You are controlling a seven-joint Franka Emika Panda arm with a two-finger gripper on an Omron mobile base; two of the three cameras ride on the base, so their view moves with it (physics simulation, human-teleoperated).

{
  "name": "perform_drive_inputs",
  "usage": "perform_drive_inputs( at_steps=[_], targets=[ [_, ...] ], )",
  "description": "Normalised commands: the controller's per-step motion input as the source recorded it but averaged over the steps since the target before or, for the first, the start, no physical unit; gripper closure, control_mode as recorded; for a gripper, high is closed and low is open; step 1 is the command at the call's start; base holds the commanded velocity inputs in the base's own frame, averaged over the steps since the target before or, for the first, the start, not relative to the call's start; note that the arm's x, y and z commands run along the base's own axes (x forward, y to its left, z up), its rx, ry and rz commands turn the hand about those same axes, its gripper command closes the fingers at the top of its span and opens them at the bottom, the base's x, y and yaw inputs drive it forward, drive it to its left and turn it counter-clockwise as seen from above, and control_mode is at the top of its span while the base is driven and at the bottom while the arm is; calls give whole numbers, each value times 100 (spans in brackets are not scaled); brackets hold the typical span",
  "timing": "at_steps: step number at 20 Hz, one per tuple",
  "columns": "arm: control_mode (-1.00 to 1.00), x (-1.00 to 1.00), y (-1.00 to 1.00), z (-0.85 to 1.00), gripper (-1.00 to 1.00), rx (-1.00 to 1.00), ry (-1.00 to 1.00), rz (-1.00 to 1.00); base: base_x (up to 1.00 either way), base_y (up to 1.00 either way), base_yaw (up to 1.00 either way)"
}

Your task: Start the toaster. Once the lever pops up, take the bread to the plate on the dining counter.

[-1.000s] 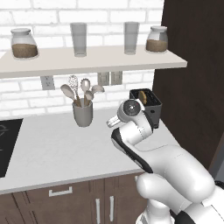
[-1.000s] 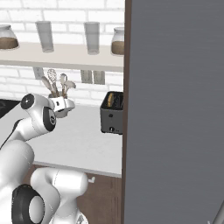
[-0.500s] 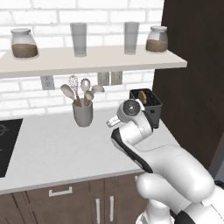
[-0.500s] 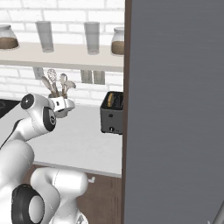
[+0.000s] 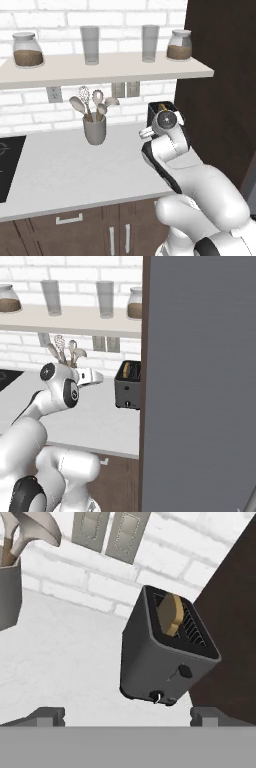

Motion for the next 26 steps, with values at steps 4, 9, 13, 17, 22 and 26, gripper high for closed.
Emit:
perform_drive_inputs(
  at_steps=[4,9,13,17,22,26],
  targets=[
    [-100,11,-76,44,-100,22,3,-10,0,0,0],
    [-100,19,-27,55,-100,20,6,-6,0,0,0],
    [-100,25,-5,22,-100,6,4,-9,0,0,0],
    [-100,3,0,-1,-100,0,0,-6,0,0,0],
    [-100,1,0,-20,-100,0,0,-13,0,0,0],
    [-100,19,0,-20,-100,0,0,-10,0,0,0]
  ],
)
